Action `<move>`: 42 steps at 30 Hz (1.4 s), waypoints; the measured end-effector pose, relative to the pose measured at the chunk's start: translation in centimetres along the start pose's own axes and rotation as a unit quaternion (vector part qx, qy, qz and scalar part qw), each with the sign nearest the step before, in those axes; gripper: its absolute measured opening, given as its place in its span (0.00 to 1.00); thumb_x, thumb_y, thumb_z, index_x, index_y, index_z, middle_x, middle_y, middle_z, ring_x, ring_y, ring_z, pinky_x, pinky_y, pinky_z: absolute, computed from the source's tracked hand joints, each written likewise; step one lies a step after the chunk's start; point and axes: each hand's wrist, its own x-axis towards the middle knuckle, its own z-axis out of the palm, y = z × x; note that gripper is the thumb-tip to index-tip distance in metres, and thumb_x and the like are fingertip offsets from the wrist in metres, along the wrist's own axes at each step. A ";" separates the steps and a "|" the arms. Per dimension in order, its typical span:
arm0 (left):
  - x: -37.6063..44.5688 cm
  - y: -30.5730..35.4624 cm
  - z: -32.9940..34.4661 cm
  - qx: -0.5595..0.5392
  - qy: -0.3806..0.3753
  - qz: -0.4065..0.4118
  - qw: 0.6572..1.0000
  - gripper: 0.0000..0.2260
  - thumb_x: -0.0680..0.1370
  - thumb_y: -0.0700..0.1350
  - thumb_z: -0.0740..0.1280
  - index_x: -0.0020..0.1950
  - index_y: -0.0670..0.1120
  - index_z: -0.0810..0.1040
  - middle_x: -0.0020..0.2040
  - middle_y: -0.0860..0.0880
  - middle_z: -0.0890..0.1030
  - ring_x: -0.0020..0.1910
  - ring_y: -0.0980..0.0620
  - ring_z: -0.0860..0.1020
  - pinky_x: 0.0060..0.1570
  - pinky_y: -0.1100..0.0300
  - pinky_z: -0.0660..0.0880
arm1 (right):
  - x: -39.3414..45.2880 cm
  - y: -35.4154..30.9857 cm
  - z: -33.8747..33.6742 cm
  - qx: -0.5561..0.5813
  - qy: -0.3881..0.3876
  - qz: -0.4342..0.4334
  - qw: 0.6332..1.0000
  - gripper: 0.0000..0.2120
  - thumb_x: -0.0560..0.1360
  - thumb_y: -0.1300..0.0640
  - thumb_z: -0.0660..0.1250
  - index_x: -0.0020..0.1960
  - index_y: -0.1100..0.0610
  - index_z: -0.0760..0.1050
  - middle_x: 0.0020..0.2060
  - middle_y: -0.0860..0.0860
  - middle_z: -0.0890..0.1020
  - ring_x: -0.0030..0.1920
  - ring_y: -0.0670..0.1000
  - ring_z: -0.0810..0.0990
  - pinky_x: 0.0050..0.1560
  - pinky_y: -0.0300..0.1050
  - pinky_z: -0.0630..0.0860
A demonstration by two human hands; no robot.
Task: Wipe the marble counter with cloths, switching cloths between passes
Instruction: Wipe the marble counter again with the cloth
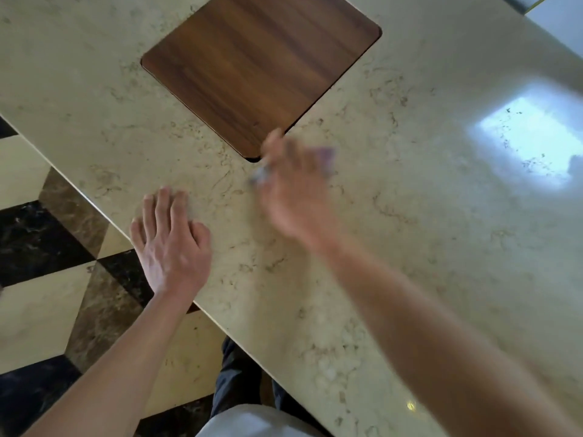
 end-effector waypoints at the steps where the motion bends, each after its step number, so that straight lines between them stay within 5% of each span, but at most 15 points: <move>1: 0.0 -0.1 0.0 -0.003 -0.001 0.003 1.000 0.22 0.82 0.47 0.55 0.76 0.47 0.63 0.80 0.46 0.61 0.80 0.43 0.54 0.77 0.42 0.51 | -3.6 -3.1 0.9 0.018 -0.017 -0.072 0.997 0.27 0.82 0.44 0.57 0.76 0.57 0.66 0.74 0.54 0.70 0.74 0.58 0.65 0.75 0.61 0.55; 3: 0.0 -0.2 0.0 -0.004 0.005 0.006 1.000 0.22 0.82 0.47 0.55 0.76 0.48 0.63 0.80 0.46 0.62 0.80 0.43 0.55 0.77 0.41 0.51 | -12.3 -5.9 0.5 0.060 -0.101 -0.197 0.973 0.27 0.84 0.44 0.55 0.79 0.55 0.63 0.78 0.51 0.67 0.79 0.55 0.59 0.79 0.56 0.52; 5: -0.1 -0.1 0.1 -0.001 0.003 0.005 1.000 0.22 0.82 0.48 0.54 0.76 0.49 0.63 0.80 0.46 0.61 0.80 0.44 0.54 0.77 0.42 0.50 | -17.8 -2.3 -0.7 0.060 -0.172 -0.217 0.959 0.27 0.84 0.43 0.52 0.79 0.53 0.61 0.78 0.49 0.66 0.79 0.53 0.58 0.80 0.55 0.52; 9: -0.1 0.0 0.2 0.006 -0.001 -0.001 1.000 0.23 0.82 0.49 0.51 0.77 0.48 0.60 0.81 0.46 0.58 0.81 0.44 0.52 0.78 0.42 0.49 | -13.9 11.2 -3.1 -0.007 -0.113 -0.009 0.994 0.26 0.84 0.43 0.48 0.78 0.55 0.59 0.75 0.54 0.66 0.76 0.59 0.63 0.76 0.57 0.54; 14: -0.1 0.1 0.4 0.017 -0.003 0.007 1.000 0.24 0.82 0.49 0.50 0.78 0.47 0.60 0.81 0.45 0.58 0.81 0.43 0.52 0.77 0.42 0.49 | -5.4 17.1 -3.9 -0.030 -0.023 0.165 0.985 0.30 0.85 0.43 0.44 0.82 0.57 0.49 0.82 0.55 0.51 0.82 0.59 0.48 0.80 0.61 0.51; 16: -0.2 0.0 0.3 0.014 -0.011 0.005 1.000 0.24 0.82 0.50 0.49 0.78 0.47 0.59 0.82 0.46 0.56 0.81 0.44 0.50 0.78 0.42 0.47 | -7.0 11.9 -2.4 -0.022 -0.006 0.120 0.993 0.30 0.85 0.42 0.44 0.82 0.57 0.51 0.82 0.55 0.53 0.82 0.59 0.49 0.80 0.60 0.51; 19: -0.9 1.5 -0.3 -0.023 -0.032 -0.002 0.999 0.23 0.83 0.50 0.50 0.78 0.48 0.61 0.82 0.45 0.54 0.81 0.43 0.47 0.78 0.42 0.44 | -15.5 3.1 -0.5 0.022 -0.050 -0.103 0.993 0.27 0.84 0.45 0.51 0.80 0.54 0.58 0.80 0.53 0.61 0.81 0.58 0.56 0.79 0.58 0.53; 23: -5.0 7.4 0.0 -0.018 -0.106 0.211 0.972 0.24 0.84 0.52 0.53 0.80 0.52 0.57 0.82 0.45 0.54 0.81 0.43 0.49 0.77 0.41 0.45 | -25.2 3.0 -1.9 0.045 -0.151 -0.271 0.950 0.27 0.85 0.44 0.53 0.81 0.51 0.57 0.80 0.48 0.61 0.81 0.53 0.55 0.80 0.55 0.51; 25: -7.4 8.9 1.3 0.031 -0.136 0.340 0.930 0.25 0.84 0.56 0.51 0.81 0.54 0.54 0.82 0.48 0.53 0.81 0.44 0.49 0.76 0.41 0.46 | -23.8 8.4 -3.6 0.038 -0.142 -0.184 0.972 0.26 0.83 0.46 0.57 0.79 0.49 0.61 0.78 0.49 0.65 0.79 0.56 0.61 0.78 0.56 0.56; 27: -8.4 9.0 2.3 0.087 -0.146 0.374 0.912 0.25 0.84 0.57 0.48 0.81 0.55 0.51 0.82 0.49 0.52 0.82 0.46 0.48 0.77 0.42 0.47 | -20.1 15.7 -5.0 -0.008 -0.085 0.008 0.996 0.24 0.81 0.46 0.58 0.75 0.53 0.68 0.74 0.53 0.70 0.74 0.60 0.68 0.72 0.62 0.65; 31: -8.4 8.9 2.5 0.108 -0.140 0.366 0.914 0.25 0.84 0.56 0.48 0.81 0.55 0.50 0.82 0.50 0.50 0.82 0.46 0.47 0.77 0.42 0.50 | -14.6 23.2 -5.4 -0.044 -0.005 0.229 0.972 0.34 0.81 0.40 0.40 0.81 0.58 0.54 0.81 0.56 0.57 0.81 0.60 0.54 0.78 0.61 0.54; 33: -8.3 9.0 2.6 0.104 -0.138 0.367 0.914 0.25 0.84 0.56 0.48 0.81 0.55 0.50 0.82 0.51 0.50 0.82 0.47 0.48 0.77 0.43 0.50 | -15.7 18.0 -3.5 -0.033 0.014 0.193 0.981 0.32 0.83 0.42 0.44 0.81 0.59 0.57 0.81 0.56 0.59 0.81 0.60 0.55 0.79 0.60 0.55; 38: -8.0 8.8 2.7 0.097 -0.138 0.375 0.912 0.26 0.83 0.57 0.49 0.81 0.55 0.52 0.82 0.50 0.50 0.82 0.47 0.49 0.76 0.43 0.52 | -29.6 4.0 -1.3 0.051 -0.115 -0.165 0.978 0.27 0.84 0.44 0.53 0.80 0.54 0.59 0.80 0.49 0.61 0.82 0.53 0.53 0.80 0.57 0.52; 40: -8.1 8.7 2.7 0.096 -0.136 0.374 0.912 0.26 0.84 0.57 0.48 0.81 0.56 0.51 0.82 0.50 0.50 0.82 0.47 0.48 0.77 0.44 0.50 | -30.2 7.0 -2.1 0.041 -0.165 -0.239 0.956 0.28 0.85 0.41 0.50 0.82 0.51 0.54 0.81 0.48 0.57 0.82 0.52 0.48 0.81 0.54 0.45; 42: -8.2 8.8 2.7 0.100 -0.135 0.374 0.912 0.26 0.84 0.57 0.47 0.82 0.56 0.49 0.82 0.51 0.48 0.82 0.48 0.46 0.77 0.46 0.48 | -27.0 13.2 -3.3 0.002 -0.158 -0.167 0.973 0.29 0.84 0.37 0.40 0.81 0.49 0.47 0.81 0.49 0.55 0.82 0.53 0.46 0.81 0.53 0.41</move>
